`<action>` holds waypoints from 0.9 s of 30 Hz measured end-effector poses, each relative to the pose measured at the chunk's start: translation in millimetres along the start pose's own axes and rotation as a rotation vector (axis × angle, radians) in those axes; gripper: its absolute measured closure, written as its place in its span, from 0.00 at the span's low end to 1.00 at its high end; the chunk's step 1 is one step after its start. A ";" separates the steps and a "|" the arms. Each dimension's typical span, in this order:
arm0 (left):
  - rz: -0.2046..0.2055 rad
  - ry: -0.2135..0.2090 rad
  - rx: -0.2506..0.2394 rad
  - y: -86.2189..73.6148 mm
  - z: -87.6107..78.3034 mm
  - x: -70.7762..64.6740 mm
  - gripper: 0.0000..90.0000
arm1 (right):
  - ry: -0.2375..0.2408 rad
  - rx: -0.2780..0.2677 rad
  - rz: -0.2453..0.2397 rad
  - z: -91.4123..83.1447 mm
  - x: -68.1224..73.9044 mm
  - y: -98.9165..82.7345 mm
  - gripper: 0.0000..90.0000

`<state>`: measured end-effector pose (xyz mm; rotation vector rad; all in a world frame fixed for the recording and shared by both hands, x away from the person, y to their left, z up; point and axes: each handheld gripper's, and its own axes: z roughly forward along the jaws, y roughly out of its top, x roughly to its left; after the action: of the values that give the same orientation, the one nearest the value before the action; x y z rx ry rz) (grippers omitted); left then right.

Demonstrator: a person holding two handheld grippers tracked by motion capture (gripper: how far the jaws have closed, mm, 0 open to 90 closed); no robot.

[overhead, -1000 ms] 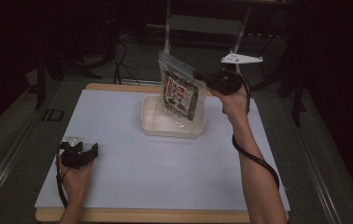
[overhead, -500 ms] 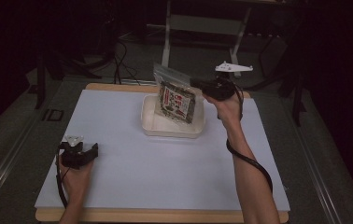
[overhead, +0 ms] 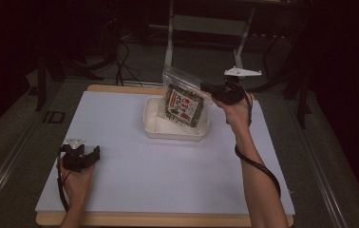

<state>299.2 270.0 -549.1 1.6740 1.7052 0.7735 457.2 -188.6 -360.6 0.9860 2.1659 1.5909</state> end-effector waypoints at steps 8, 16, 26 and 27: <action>-0.001 -0.002 0.000 0.1 0.0 0.1 0.44 | -0.167 0.050 0.012 -3.2 -15.7 -3.9 0.85; -0.001 -0.001 0.001 0.0 0.1 -0.1 0.44 | -0.207 0.077 0.058 -0.8 -28.0 -16.6 0.54; -0.004 -0.004 0.001 0.0 -0.3 0.3 0.44 | -0.298 0.097 0.039 -16.4 -31.9 -12.9 0.31; -0.004 -0.003 0.002 0.0 -0.3 0.4 0.44 | -0.306 0.093 0.041 -20.1 -32.7 -12.1 0.30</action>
<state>299.0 270.4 -549.0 1.6714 1.7072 0.7671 464.9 -227.0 -370.1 1.2196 2.0332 1.2683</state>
